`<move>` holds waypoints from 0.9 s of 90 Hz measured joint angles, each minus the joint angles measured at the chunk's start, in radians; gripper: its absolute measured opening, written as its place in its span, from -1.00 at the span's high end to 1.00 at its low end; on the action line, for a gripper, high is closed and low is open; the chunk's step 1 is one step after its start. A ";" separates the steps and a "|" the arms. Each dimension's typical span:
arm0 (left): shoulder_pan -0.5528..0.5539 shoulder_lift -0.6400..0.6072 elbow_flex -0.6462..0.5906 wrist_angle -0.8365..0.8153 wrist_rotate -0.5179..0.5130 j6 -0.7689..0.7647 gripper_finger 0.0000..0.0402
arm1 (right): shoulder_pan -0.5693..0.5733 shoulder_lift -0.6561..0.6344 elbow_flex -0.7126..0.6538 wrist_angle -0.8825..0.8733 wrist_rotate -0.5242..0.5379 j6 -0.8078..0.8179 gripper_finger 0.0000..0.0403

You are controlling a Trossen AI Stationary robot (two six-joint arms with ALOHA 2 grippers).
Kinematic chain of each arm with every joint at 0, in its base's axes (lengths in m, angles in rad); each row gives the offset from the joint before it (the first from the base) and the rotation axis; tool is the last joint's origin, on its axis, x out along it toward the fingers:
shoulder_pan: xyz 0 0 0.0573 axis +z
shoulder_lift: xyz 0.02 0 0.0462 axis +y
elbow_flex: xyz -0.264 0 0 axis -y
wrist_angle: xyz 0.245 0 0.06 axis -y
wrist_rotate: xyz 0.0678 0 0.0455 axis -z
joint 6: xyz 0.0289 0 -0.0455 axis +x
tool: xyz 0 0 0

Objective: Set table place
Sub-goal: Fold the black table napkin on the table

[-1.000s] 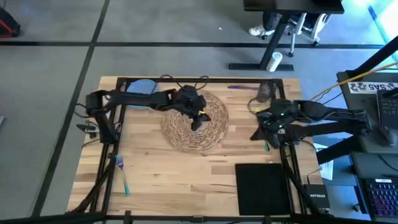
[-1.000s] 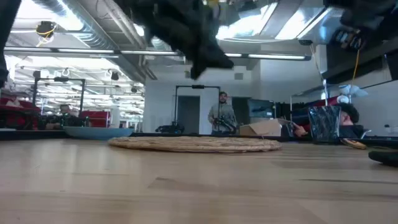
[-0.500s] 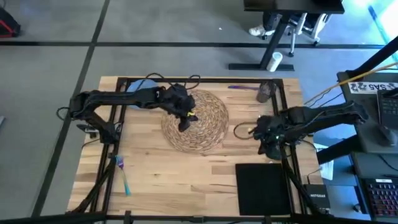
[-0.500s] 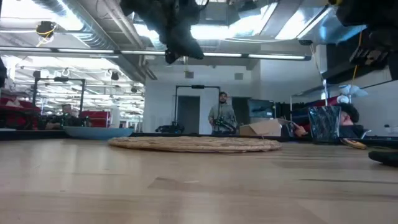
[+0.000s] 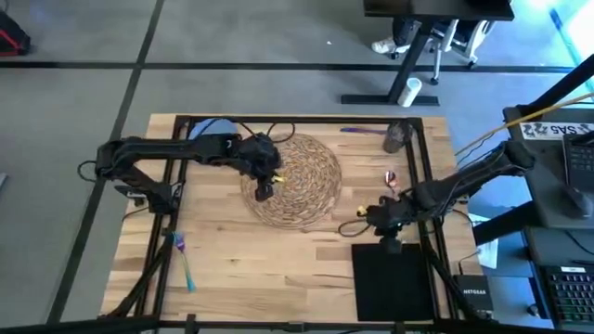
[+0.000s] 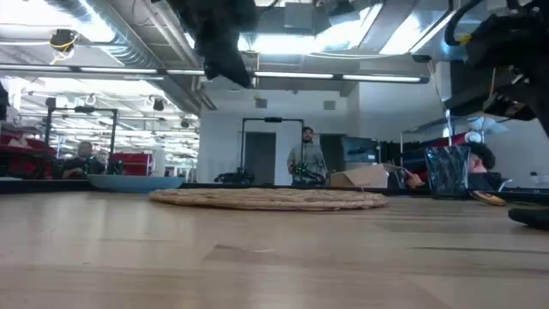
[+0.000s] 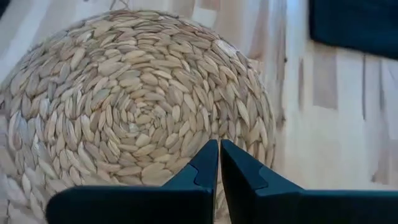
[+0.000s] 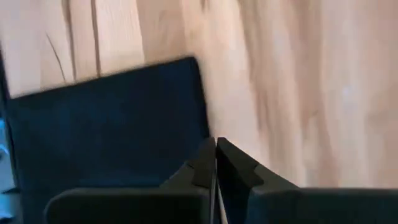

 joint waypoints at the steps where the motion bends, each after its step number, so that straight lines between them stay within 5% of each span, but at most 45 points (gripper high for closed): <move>1: 0.000 -0.006 -0.002 -0.001 0.000 -0.004 0.99 | 0.004 0.005 0.000 0.008 0.000 0.003 1.00; 27: 0.000 -0.121 -0.062 -0.054 -0.002 -0.039 0.99 | 0.079 0.160 0.002 0.262 -0.026 0.076 1.00; 81: -0.014 -0.306 -0.224 -0.070 -0.004 -0.094 0.99 | 0.024 0.409 0.002 0.446 -0.011 0.149 1.00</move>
